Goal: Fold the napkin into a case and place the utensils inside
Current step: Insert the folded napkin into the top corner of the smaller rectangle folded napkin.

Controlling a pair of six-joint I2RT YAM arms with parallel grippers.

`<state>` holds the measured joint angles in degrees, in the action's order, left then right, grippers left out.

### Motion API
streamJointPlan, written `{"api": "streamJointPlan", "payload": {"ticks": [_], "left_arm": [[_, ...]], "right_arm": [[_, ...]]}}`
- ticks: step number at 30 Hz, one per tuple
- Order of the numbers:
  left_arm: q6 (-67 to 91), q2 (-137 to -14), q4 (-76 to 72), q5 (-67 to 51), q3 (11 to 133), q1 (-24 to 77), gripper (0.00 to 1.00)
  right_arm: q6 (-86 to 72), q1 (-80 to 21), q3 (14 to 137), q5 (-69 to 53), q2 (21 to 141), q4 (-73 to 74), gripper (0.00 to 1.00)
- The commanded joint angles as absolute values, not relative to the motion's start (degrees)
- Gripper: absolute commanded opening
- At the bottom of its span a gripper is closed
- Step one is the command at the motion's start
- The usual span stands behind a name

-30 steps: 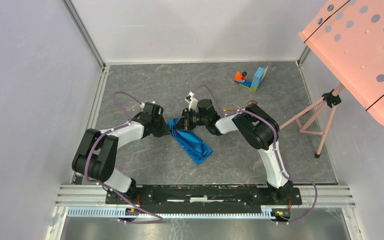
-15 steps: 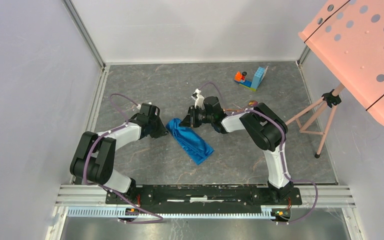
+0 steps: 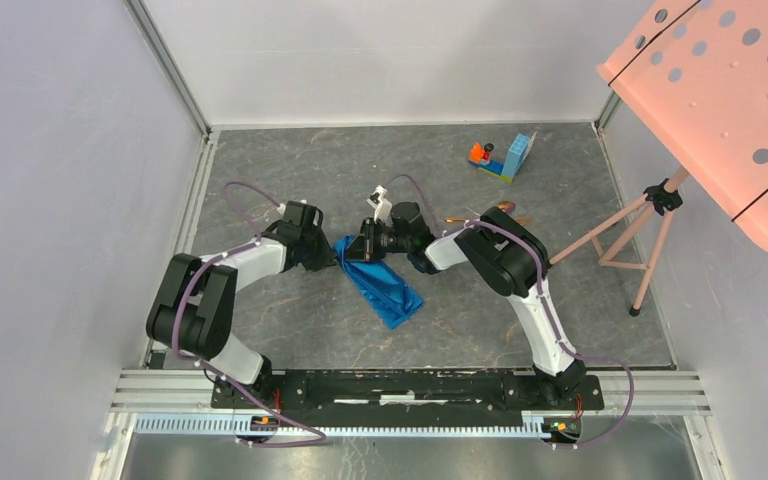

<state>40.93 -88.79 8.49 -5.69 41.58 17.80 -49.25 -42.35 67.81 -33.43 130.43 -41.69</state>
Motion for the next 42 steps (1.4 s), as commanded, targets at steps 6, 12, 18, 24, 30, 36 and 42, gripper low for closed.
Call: {"api": "streamJointPlan", "payload": {"ticks": [6,12,18,24,30,36,42], "left_arm": [[40.29,-85.82,8.65,-3.29,40.83,18.60,0.21],[39.53,-82.24,9.53,-3.50,38.21,18.28,0.22],[41.29,-85.74,6.84,-6.38,39.85,18.75,0.22],[42.39,-87.70,6.41,-6.24,41.61,21.02,0.21],[42.11,-85.75,6.97,-5.38,38.92,21.35,0.20],[39.79,-79.92,11.77,-3.40,37.66,18.92,0.22],[38.92,-82.73,12.22,-4.78,41.93,17.34,0.24]], "right_arm": [[-48.03,-39.83,60.00,-33.58,124.23,-46.14,0.22],[-44.04,-38.64,57.70,-34.48,119.51,-42.90,0.28],[-46.72,-41.08,59.51,-32.97,123.46,-45.03,0.18],[-50.54,-45.43,63.22,-30.12,128.12,-47.78,0.13],[-45.75,-41.82,59.88,-28.67,124.65,-44.86,0.14],[-43.45,-38.20,54.95,-31.79,117.29,-43.99,0.23],[-44.01,-37.61,57.44,-31.93,119.50,-43.61,0.21]]}}
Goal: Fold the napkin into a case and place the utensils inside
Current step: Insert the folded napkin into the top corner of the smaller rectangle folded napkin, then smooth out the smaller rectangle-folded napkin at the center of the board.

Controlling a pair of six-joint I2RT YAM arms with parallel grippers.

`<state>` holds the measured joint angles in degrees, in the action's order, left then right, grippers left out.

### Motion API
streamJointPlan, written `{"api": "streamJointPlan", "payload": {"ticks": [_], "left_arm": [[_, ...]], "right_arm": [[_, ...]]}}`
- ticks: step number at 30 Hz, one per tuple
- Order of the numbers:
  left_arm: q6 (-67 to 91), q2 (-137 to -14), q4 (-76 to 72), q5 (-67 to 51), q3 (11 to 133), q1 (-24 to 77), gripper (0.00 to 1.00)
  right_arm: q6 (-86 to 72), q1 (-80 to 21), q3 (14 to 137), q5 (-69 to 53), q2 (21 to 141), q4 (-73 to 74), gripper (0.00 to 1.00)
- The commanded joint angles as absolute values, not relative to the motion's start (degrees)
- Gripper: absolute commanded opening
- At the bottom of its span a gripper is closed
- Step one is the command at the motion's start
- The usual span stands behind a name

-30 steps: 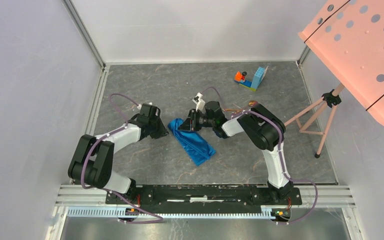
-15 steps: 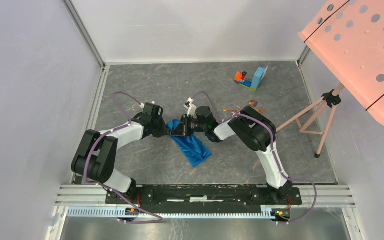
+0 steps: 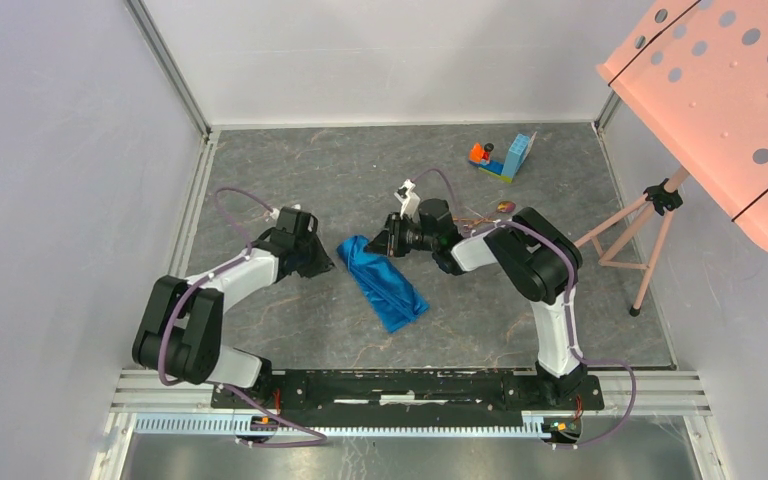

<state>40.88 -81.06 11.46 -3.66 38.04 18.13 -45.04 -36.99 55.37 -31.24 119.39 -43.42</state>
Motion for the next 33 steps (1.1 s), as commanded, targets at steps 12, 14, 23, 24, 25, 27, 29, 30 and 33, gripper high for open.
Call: {"api": "streamJointPlan", "payload": {"ticks": [12,14,23,24,25,27,29,30,33], "left_arm": [[40.03,-92.00,8.84,-6.45,47.12,18.28,0.25],[40.35,-92.43,8.18,-6.51,47.09,18.99,0.25],[40.13,-90.40,10.57,-3.37,46.19,19.68,0.26],[40.06,-88.59,11.50,-2.89,45.39,19.43,0.29],[39.79,-86.88,12.32,-2.64,44.86,18.96,0.30],[39.34,-83.53,13.99,-2.73,43.51,18.19,0.31],[38.87,-80.54,15.22,-3.92,42.69,17.64,0.32],[38.66,-79.55,15.40,-5.20,42.55,17.49,0.33],[38.36,-78.44,14.26,-11.81,43.68,17.51,0.33]], "right_arm": [[-48.17,-39.41,65.55,-31.76,127.07,-44.70,0.10],[-49.79,-39.93,67.91,-31.28,128.89,-45.38,0.10],[-50.47,-40.87,65.84,-28.76,127.98,-46.01,0.20],[-49.81,-40.49,64.81,-30.02,126.55,-45.52,0.22],[-49.19,-39.98,63.72,-31.40,124.86,-45.19,0.24],[-46.69,-39.19,62.13,-33.40,121.26,-42.47,0.27],[-42.59,-38.42,61.05,-35.11,117.20,-37.66,0.32],[-39.64,-38.17,60.60,-35.87,115.70,-35.20,0.34],[-31.56,-37.24,59.30,-35.90,110.64,-25.79,0.40]]}}
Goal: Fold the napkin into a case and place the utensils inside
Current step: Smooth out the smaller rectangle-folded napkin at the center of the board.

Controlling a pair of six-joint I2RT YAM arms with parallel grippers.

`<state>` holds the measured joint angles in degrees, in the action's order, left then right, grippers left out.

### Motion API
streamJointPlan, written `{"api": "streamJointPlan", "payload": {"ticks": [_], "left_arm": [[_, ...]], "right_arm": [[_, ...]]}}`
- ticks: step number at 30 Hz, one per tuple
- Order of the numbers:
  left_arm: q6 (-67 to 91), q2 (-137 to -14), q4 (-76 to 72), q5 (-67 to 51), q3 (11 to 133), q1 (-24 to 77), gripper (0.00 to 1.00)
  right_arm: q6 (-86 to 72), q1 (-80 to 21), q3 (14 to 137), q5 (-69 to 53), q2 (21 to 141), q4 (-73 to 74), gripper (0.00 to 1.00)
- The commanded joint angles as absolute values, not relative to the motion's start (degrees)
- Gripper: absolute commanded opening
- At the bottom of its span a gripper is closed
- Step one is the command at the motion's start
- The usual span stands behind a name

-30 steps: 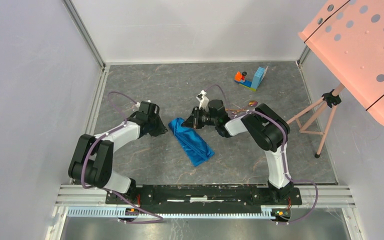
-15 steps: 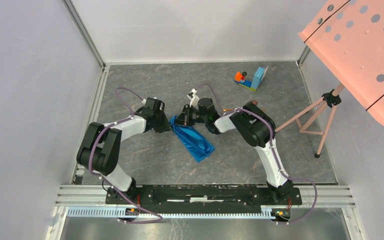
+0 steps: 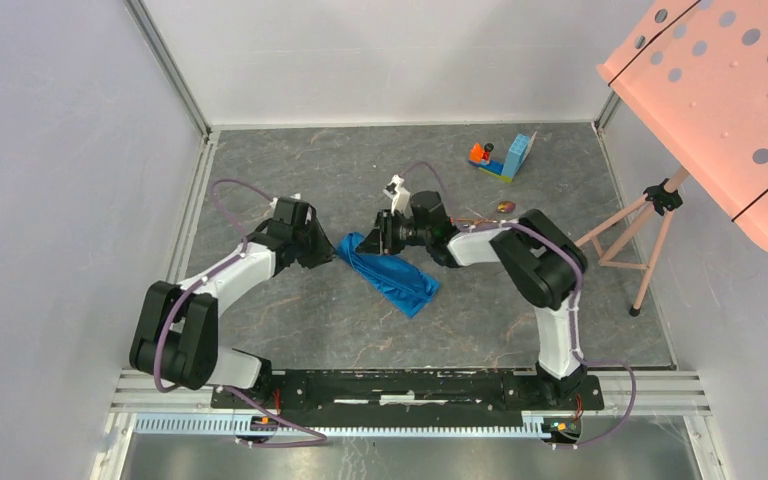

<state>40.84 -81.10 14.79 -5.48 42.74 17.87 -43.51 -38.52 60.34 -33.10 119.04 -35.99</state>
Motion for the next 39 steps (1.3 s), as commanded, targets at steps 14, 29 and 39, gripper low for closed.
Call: {"api": "streamJointPlan", "payload": {"ticks": [14,29,39], "left_arm": [[40.63,-94.88,3.79,-17.80,52.10,17.58,0.23],[38.56,-93.59,11.27,-16.72,55.12,17.56,0.26],[35.63,-77.99,25.49,-14.81,57.88,14.55,0.49]], "right_arm": [[-26.32,-36.47,46.67,-35.60,107.74,-28.51,0.26],[-2.94,-44.53,50.18,-17.41,92.34,-4.31,0.69],[3.31,-52.63,64.88,1.20,99.33,14.54,0.81]]}}
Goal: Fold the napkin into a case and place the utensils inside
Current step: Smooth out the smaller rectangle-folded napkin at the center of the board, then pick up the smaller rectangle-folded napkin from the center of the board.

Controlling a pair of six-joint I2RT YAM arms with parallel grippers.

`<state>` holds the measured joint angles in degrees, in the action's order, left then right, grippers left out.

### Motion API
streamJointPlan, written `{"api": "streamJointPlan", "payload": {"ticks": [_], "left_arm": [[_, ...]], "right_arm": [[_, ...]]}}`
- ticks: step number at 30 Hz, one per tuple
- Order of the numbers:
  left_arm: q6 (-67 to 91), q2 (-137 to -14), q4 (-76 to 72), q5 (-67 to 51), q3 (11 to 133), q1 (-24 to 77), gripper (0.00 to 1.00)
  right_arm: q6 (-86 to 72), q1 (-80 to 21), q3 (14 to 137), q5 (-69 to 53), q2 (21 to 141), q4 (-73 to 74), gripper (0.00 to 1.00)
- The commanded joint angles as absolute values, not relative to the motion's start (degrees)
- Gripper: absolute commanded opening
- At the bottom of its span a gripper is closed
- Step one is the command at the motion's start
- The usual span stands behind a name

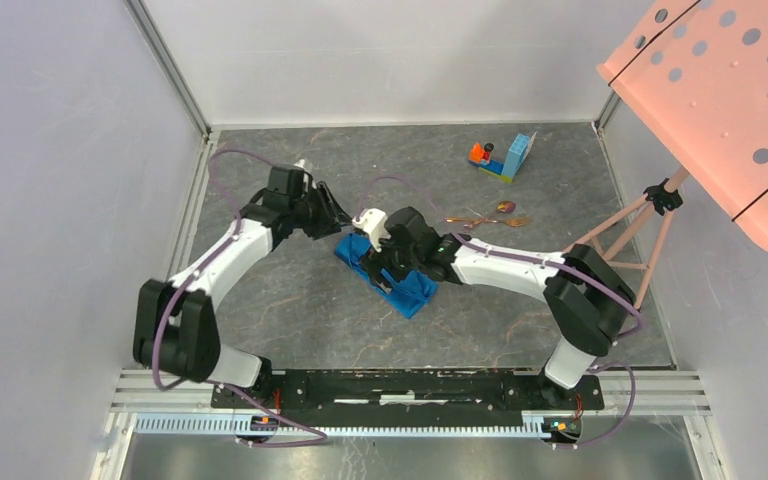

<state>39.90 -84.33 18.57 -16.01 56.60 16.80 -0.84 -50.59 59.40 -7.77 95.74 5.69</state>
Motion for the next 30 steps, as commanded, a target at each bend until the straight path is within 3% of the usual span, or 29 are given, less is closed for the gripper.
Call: {"api": "streamJointPlan", "payload": {"ticks": [1,9,21,25,30], "left_arm": [[35.32,-76.48,26.13,-14.77,57.04,13.81,0.50],[34.74,-65.59,28.20,-15.95,49.09,11.09,0.52],[35.68,-59.60,28.54,-17.90,44.82,10.99,0.52],[35.65,-58.73,28.89,-17.67,44.90,10.98,0.52],[35.23,-58.13,30.17,-16.80,45.45,10.99,0.52]], "right_arm": [[3.57,-53.24,66.64,2.16,100.63,15.94,0.81],[2.42,-56.43,74.51,5.75,107.62,21.93,0.76],[0.09,-57.17,73.59,7.16,111.01,22.32,0.72],[-2.30,-57.44,72.07,9.28,111.51,20.97,0.57],[-2.13,-58.82,69.45,15.10,111.20,17.31,0.30]]}}
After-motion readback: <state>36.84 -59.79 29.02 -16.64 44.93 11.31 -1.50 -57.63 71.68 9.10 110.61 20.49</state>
